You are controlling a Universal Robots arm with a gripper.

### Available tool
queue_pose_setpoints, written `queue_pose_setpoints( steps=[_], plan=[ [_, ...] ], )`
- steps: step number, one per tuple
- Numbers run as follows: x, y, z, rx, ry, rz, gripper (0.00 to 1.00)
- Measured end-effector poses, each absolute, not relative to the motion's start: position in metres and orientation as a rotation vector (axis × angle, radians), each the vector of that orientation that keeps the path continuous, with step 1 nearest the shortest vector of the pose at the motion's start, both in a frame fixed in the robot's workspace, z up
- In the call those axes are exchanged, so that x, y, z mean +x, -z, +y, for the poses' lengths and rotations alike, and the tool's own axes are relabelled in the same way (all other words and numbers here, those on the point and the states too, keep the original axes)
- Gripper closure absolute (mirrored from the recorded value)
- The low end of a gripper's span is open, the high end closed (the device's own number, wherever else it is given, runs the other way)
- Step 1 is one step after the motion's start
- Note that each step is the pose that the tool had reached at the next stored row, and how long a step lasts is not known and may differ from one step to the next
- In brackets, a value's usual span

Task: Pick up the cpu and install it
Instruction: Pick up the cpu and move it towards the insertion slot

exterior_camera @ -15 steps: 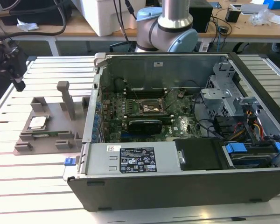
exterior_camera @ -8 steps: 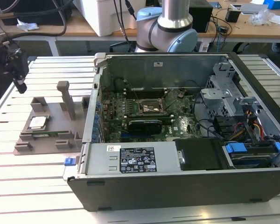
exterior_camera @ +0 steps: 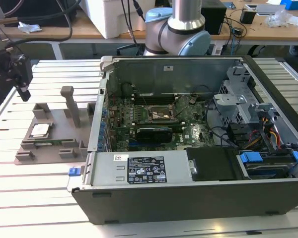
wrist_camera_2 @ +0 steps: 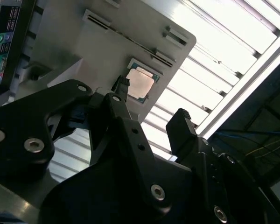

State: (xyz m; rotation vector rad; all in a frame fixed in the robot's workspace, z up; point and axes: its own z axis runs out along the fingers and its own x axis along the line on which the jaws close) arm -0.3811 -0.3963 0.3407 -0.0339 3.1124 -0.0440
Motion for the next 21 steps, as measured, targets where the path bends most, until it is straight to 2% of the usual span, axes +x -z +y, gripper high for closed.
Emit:
queue_pose_setpoints(
  steps=[21],
  plan=[
    [-0.379,-0.321,-0.396,-0.034,0.044,3.112,0.40]
  ],
)
